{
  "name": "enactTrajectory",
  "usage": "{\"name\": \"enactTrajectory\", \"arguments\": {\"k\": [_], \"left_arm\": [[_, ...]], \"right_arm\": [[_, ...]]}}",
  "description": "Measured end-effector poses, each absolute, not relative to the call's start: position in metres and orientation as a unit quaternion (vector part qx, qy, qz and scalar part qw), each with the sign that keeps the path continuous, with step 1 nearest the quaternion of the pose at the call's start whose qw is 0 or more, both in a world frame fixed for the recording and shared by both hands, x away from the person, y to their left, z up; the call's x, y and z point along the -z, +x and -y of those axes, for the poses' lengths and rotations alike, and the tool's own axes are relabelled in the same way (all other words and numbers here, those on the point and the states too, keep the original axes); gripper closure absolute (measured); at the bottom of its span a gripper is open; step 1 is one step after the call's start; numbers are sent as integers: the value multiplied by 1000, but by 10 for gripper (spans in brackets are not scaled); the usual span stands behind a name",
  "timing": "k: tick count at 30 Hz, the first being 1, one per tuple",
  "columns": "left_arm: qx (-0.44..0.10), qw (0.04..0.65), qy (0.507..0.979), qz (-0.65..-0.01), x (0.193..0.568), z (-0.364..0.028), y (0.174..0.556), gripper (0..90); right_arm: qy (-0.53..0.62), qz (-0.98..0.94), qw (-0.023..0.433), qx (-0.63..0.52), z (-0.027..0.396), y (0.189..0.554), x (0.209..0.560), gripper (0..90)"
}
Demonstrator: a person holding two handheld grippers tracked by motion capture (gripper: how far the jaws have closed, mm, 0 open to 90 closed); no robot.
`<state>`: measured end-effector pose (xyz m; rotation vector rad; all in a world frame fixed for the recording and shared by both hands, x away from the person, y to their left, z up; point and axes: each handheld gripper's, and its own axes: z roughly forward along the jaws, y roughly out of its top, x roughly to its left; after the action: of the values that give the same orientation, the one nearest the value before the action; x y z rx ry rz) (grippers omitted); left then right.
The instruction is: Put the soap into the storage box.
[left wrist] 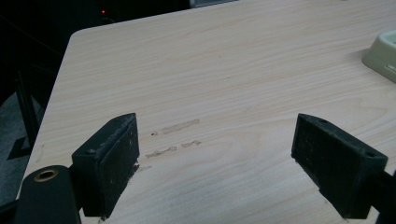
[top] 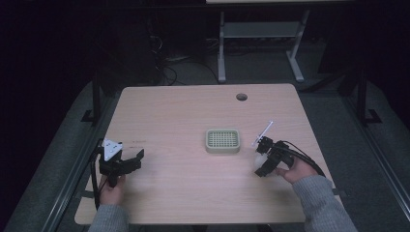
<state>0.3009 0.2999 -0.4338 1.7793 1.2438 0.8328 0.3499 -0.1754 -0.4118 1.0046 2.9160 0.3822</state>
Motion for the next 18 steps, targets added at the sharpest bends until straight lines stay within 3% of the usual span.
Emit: {"name": "enactTrajectory", "arguments": {"k": [18], "left_arm": [[-330, 399, 701, -490, 433, -300, 300, 148]], "right_arm": [[316, -940, 11, -128, 169, 364, 396, 222]]}}
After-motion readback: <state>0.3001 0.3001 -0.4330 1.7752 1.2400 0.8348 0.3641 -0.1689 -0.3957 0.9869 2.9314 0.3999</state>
